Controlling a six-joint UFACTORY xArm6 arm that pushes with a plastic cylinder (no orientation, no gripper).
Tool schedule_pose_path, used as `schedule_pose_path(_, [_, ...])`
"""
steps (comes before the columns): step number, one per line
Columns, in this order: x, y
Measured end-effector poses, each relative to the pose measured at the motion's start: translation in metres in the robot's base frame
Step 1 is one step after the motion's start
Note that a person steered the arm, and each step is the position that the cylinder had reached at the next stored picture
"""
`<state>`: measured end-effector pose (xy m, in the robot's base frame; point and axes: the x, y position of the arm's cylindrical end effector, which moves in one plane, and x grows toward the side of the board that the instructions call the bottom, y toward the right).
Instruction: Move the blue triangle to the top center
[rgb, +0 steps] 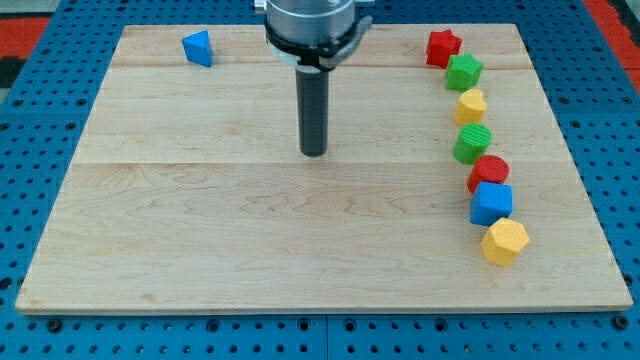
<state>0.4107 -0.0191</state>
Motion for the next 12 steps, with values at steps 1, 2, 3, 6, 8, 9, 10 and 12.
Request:
schedule_pose_path(1, [-0.035, -0.020])
schedule_pose_path(2, [-0.060, -0.065])
schedule_pose_path(3, [-0.074, -0.128])
schedule_pose_path(6, [-0.162, -0.169])
schedule_pose_path(8, [-0.169, -0.118])
schedule_pose_path(9, [-0.169, -0.154])
schedule_pose_path(10, [-0.183, -0.158])
schedule_pose_path(12, [-0.189, -0.077])
